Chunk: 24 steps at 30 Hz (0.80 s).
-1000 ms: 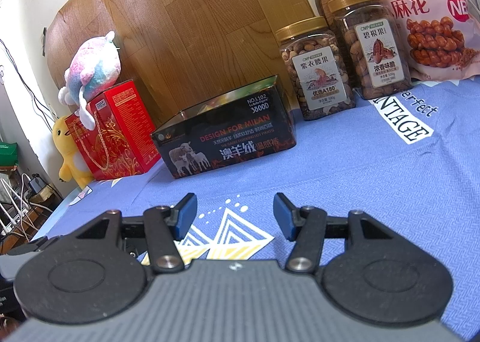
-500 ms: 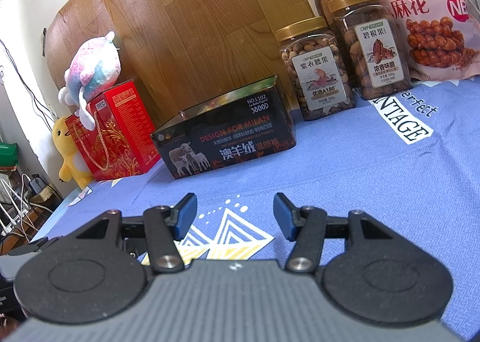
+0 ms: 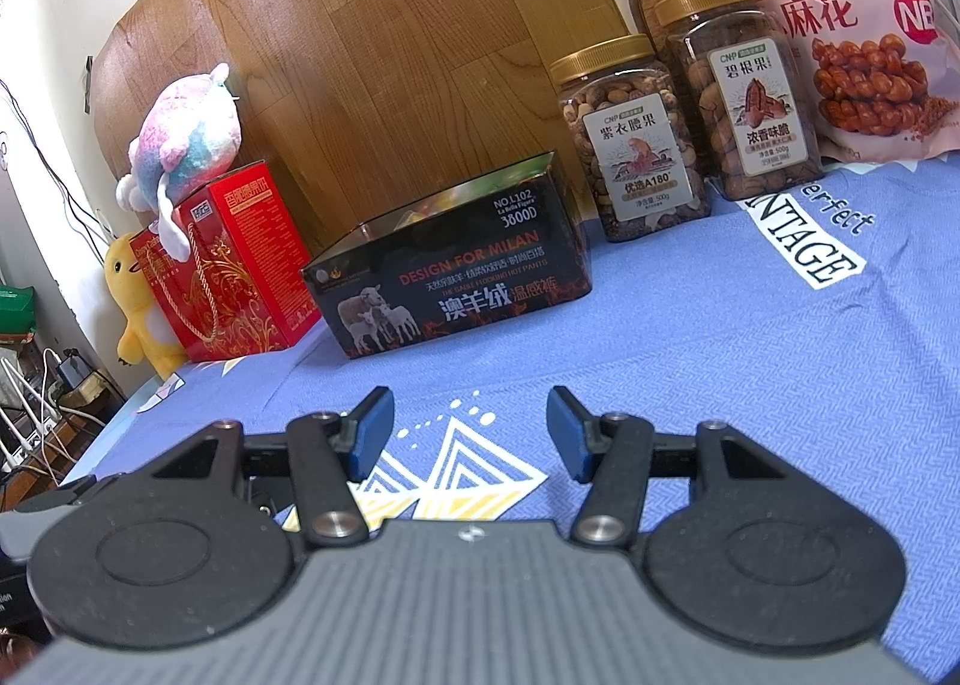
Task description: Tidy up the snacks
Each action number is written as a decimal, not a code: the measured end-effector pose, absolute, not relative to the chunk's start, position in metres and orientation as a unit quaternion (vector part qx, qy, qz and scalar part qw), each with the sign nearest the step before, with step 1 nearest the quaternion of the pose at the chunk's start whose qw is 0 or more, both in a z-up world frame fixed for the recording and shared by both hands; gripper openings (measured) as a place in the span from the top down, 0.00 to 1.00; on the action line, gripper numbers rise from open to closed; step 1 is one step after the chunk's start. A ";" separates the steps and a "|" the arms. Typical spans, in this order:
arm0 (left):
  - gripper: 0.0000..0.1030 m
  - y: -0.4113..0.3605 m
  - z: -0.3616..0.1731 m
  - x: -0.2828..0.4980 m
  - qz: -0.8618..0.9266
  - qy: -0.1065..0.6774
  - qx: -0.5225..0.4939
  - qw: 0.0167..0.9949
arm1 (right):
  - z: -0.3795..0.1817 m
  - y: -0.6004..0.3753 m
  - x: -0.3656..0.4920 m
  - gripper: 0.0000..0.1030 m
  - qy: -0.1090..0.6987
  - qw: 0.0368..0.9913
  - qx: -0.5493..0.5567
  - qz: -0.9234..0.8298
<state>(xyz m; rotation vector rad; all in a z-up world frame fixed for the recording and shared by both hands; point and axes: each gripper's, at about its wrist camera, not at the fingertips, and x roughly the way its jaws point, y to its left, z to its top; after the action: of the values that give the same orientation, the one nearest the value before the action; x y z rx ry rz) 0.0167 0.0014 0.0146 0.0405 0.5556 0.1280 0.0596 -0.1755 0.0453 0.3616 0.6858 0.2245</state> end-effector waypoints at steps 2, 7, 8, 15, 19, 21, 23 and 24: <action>0.00 0.001 0.014 0.017 0.063 0.275 0.020 0.959 | 0.045 -0.175 0.060 0.43 0.334 0.920 0.176 0.109; 0.00 0.001 0.014 0.017 0.063 0.276 0.019 0.959 | 0.045 -0.175 0.060 0.43 0.334 0.920 0.176 0.109; 0.00 0.001 0.014 0.017 0.063 0.277 0.019 0.959 | 0.045 -0.175 0.060 0.43 0.334 0.920 0.176 0.109; 0.00 0.001 0.014 0.018 0.063 0.280 0.020 0.958 | 0.045 -0.175 0.060 0.43 0.334 0.920 0.175 0.110; 0.00 0.002 0.015 0.019 0.063 0.282 0.019 0.957 | 0.046 -0.176 0.061 0.43 0.334 0.920 0.174 0.111; 0.00 0.002 0.014 0.019 0.063 0.283 0.019 0.957 | 0.046 -0.177 0.061 0.43 0.334 0.919 0.176 0.111; 0.00 0.003 0.014 0.019 0.064 0.284 0.018 0.956 | 0.046 -0.177 0.061 0.43 0.334 0.919 0.176 0.111; 0.00 0.003 0.014 0.020 0.064 0.285 0.018 0.956 | 0.046 -0.177 0.062 0.43 0.334 0.919 0.175 0.111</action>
<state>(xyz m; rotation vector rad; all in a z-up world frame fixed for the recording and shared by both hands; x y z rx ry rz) 0.0196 0.0034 0.0144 0.0362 0.5777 0.1289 0.0615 -0.1773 0.0461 0.3606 0.6866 0.2281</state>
